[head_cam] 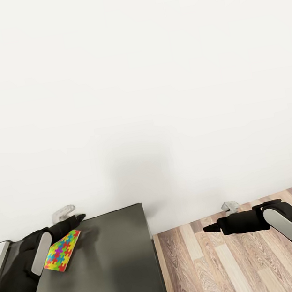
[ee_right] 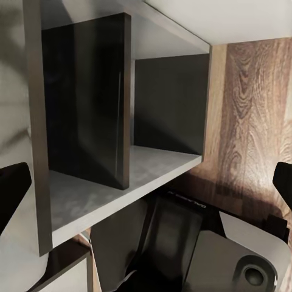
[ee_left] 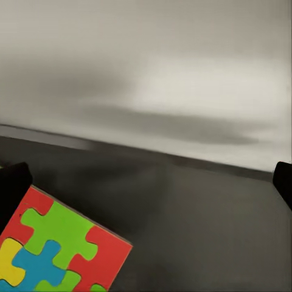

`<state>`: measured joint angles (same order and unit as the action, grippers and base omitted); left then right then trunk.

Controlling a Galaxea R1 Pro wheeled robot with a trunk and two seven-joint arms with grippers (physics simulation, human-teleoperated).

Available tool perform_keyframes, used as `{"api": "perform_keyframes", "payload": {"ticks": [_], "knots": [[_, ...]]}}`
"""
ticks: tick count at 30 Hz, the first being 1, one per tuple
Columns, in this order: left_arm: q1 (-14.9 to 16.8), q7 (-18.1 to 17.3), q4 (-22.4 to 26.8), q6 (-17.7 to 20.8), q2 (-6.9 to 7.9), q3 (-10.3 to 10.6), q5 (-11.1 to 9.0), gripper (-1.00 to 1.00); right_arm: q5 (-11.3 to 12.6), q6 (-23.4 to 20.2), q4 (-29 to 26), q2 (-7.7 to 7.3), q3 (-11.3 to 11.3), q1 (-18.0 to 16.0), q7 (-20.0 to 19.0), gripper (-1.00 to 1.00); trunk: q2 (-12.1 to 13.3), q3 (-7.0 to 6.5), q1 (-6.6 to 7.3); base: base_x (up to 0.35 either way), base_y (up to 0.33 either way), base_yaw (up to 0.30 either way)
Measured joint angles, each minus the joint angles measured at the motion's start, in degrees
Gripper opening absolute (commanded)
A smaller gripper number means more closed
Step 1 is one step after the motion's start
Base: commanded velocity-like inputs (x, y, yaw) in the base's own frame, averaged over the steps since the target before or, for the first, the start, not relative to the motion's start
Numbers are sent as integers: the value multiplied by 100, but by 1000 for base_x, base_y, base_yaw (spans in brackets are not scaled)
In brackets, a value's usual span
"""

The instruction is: Put all the toys in the child's room - the three board games (two on the bed and one on the table), the two jigsaw puzzles on the table, and the tennis ball on the table - inside the toy box on the table in the child's room.

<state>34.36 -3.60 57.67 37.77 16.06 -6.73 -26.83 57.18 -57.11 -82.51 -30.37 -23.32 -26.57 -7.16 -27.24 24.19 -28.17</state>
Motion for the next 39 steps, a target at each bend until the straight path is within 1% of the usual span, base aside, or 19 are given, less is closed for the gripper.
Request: {"api": "perform_keyframes", "payload": {"ticks": [7,15,18,21,24,26,27,29,30,31,32,33,35,36,37,38,39], "knots": [[-33,-3,65,50,-39,3,5,100,1,0,3,3,0,0,0,100,0,0,0,0,0,0],[-113,-6,197,70,-23,-16,-12,100,-2,2,7,8,0,-3,5,100,0,0,0,0,0,0],[-197,-8,348,100,-12,-34,-23,100,-4,5,7,18,-1,-3,10,100,0,0,0,0,0,0],[-336,-6,638,229,8,-84,-31,100,-4,6,12,35,-10,-3,14,100,0,0,0,0,0,0],[-379,-5,746,289,14,-135,-33,100,-5,5,12,39,-13,-4,14,100,0,0,0,0,0,0],[-458,-3,933,424,25,-308,-32,100,-5,3,11,44,-16,-4,16,100,0,0,0,0,0,0],[-460,-2,936,426,25,-311,-35,100,-6,3,11,44,-16,-4,15,100,0,0,0,0,0,0],[-540,0,1079,563,45,-550,-27,100,-6,2,11,45,-16,-6,16,100,0,0,0,0,0,0],[-542,0,1081,565,45,-554,-32,100,-6,2,11,45,-16,-6,16,100,0,0,0,0,0,0],[-575,3,1131,615,56,-683,-15,100,-6,2,13,45,-15,-7,17,100,0,0,0,0,0,0],[-576,3,1133,617,56,-687,-20,100,-6,2,13,45,-15,-7,16,100,0,0,0,0,0,0],[-605,10,1170,657,70,-818,-4,100,-6,2,12,45,-14,-7,15,100,0,0,0,0,0,0],[-645,23,1204,715,124,-1072,15,100,-3,1,12,41,-12,-6,13,100,0,0,0,0,0,0],[-646,23,1205,716,125,-1076,7,100,-3,1,12,41,-12,-6,13,100,0,0,0,0,0,0],[-659,30,1202,735,173,-1187,20,100,-2,1,11,40,-11,-5,12,100,0,0,0,0,0,0],[-660,30,1202,735,174,-1191,12,100,-2,1,11,40,-11,-5,12,100,0,0,0,0,0,0],[-670,37,1178,749,233,-1295,23,100,-1,1,11,37,-12,-4,11,100,0,0,0,0,0,0]]}}
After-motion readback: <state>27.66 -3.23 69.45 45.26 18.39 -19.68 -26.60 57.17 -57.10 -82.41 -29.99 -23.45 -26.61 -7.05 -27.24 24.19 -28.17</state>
